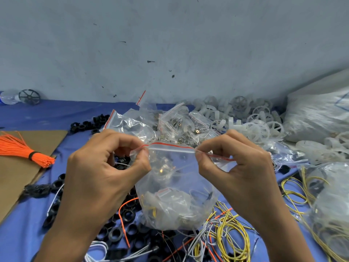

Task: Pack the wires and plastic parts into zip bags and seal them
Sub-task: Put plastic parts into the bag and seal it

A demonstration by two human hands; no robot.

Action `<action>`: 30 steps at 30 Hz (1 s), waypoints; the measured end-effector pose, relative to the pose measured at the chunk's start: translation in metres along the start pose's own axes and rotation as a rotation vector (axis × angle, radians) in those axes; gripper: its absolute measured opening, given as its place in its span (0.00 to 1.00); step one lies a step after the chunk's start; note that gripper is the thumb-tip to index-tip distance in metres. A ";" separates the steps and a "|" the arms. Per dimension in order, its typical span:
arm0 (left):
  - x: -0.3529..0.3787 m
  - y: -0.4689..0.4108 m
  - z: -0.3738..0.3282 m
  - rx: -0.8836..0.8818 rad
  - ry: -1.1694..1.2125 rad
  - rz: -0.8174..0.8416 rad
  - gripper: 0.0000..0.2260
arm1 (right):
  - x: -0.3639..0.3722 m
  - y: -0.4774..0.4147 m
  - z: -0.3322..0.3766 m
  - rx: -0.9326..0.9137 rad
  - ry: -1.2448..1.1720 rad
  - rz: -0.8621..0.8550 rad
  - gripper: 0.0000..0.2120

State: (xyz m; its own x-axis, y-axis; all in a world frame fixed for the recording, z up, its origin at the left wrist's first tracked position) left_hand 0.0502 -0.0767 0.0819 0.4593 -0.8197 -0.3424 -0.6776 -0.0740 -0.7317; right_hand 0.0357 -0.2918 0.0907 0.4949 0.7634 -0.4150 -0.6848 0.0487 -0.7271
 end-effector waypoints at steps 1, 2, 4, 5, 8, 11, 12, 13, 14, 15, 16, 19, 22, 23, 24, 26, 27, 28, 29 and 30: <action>0.000 0.000 0.000 0.001 -0.003 -0.002 0.01 | 0.000 0.000 0.000 0.000 0.000 0.000 0.02; 0.000 0.000 0.000 0.002 -0.005 -0.002 0.02 | 0.000 0.000 -0.001 0.002 0.000 -0.001 0.02; 0.000 0.001 0.001 0.004 -0.011 -0.006 0.02 | -0.001 -0.001 -0.002 0.003 0.009 -0.009 0.02; 0.000 0.001 0.001 0.007 -0.016 -0.013 0.01 | -0.002 -0.001 -0.002 -0.002 0.018 -0.016 0.02; -0.001 0.001 0.002 0.026 -0.037 -0.027 0.02 | -0.004 -0.001 -0.003 -0.013 0.034 -0.035 0.02; -0.001 0.002 -0.001 0.025 -0.042 -0.033 0.07 | -0.006 -0.002 -0.004 -0.015 0.035 -0.043 0.02; -0.002 0.002 -0.002 0.020 -0.038 -0.034 0.07 | -0.007 -0.002 -0.005 -0.015 0.038 -0.048 0.02; -0.002 0.002 -0.003 0.019 -0.036 -0.036 0.06 | -0.008 -0.002 -0.006 -0.015 0.042 -0.054 0.02; -0.003 0.001 -0.004 0.018 -0.041 -0.039 0.06 | -0.010 -0.002 -0.007 -0.015 0.047 -0.060 0.02; -0.003 0.001 -0.005 0.017 -0.047 -0.043 0.07 | -0.011 -0.003 -0.009 -0.015 0.050 -0.066 0.02; -0.004 0.001 -0.005 0.015 -0.054 -0.046 0.07 | -0.013 -0.003 -0.011 -0.016 0.054 -0.070 0.03; -0.003 0.001 -0.006 0.004 -0.044 -0.044 0.06 | -0.015 -0.004 -0.015 -0.019 0.064 -0.077 0.03; -0.004 0.001 -0.005 0.011 -0.035 -0.036 0.06 | -0.019 -0.005 -0.019 -0.026 0.086 -0.089 0.04; -0.005 0.001 -0.003 0.020 -0.044 -0.035 0.05 | -0.021 -0.005 -0.022 -0.027 0.095 -0.097 0.04; -0.005 0.001 -0.001 0.026 -0.048 -0.036 0.05 | -0.023 -0.006 -0.024 -0.024 0.100 -0.104 0.04; -0.004 0.001 0.002 0.027 -0.037 -0.038 0.06 | -0.026 -0.007 -0.030 -0.014 0.102 -0.109 0.04; -0.003 0.001 0.003 0.023 -0.027 -0.039 0.07 | -0.026 -0.007 -0.032 -0.009 0.104 -0.111 0.04; -0.002 0.000 0.005 0.014 -0.011 -0.040 0.06 | -0.027 -0.007 -0.035 -0.004 0.107 -0.114 0.04; -0.001 0.000 0.007 0.007 -0.004 -0.041 0.04 | -0.027 -0.007 -0.037 0.003 0.108 -0.117 0.03; -0.001 0.000 0.009 0.002 -0.002 -0.038 0.02 | -0.026 -0.007 -0.039 0.014 0.108 -0.120 0.03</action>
State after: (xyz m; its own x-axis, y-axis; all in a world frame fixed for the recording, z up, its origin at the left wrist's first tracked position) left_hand 0.0547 -0.0712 0.0767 0.4861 -0.8150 -0.3154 -0.6582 -0.1040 -0.7456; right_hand 0.0486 -0.3376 0.0853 0.6275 0.6780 -0.3828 -0.6245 0.1447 -0.7675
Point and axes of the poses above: each hand's wrist, its own y-axis away from the middle knuckle, its own x-axis out of the palm, z = x × y, the point moved 5 cm from there along -y, towards the middle knuckle, and after that the axes turned 5 degrees about -z, right-handed, at the moved point
